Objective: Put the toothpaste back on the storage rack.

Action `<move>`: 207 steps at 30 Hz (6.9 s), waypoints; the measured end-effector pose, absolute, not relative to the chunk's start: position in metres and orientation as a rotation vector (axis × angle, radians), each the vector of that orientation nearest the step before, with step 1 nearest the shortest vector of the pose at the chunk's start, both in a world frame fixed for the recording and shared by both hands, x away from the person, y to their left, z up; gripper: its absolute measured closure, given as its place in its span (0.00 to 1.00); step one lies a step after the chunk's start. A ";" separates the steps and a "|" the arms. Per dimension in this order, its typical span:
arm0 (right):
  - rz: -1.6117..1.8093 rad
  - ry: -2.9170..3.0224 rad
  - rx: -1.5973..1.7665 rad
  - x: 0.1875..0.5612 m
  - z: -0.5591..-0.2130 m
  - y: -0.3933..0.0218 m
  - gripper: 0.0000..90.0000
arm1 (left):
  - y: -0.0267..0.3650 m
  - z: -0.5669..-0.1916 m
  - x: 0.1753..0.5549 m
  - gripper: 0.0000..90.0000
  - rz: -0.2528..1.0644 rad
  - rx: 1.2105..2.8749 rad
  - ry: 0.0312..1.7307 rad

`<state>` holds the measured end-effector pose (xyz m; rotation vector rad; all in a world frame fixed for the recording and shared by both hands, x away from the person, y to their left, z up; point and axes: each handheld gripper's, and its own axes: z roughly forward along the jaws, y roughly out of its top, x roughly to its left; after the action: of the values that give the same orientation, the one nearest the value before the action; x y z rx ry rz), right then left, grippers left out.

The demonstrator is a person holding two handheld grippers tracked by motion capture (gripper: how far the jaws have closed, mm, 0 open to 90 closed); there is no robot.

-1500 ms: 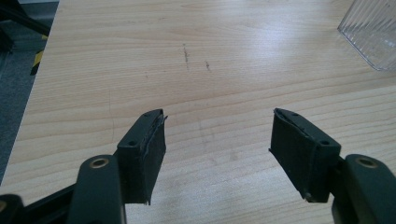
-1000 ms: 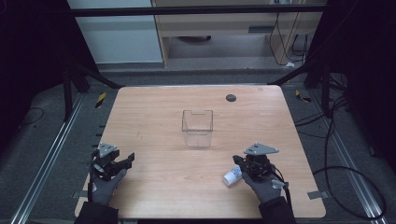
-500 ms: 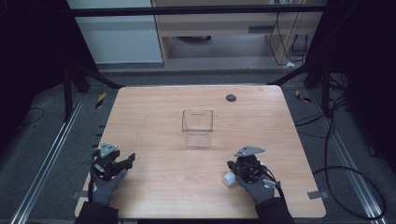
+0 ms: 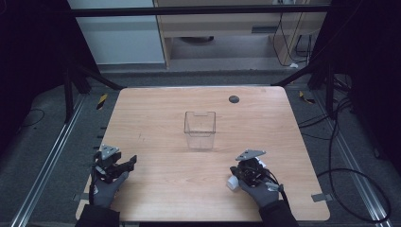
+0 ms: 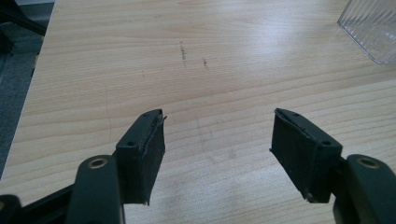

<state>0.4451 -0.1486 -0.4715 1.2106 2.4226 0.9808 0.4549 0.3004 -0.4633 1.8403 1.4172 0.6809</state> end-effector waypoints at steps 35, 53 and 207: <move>0.935 2.513 1.241 0.421 -0.465 -0.177 1.00 | 0.301 -0.463 0.453 0.37 0.688 1.845 1.430; 0.847 2.486 1.285 0.420 -0.464 -0.195 1.00 | 0.302 -0.463 0.453 0.37 0.690 1.845 1.431; 1.142 2.268 1.383 0.471 -0.403 -0.198 0.82 | 0.296 -0.466 0.457 0.32 0.672 1.885 1.396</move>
<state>0.4706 -0.1983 -0.4027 1.3832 2.2678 1.1420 0.4574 0.2962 -0.4664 1.8847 1.3959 0.6715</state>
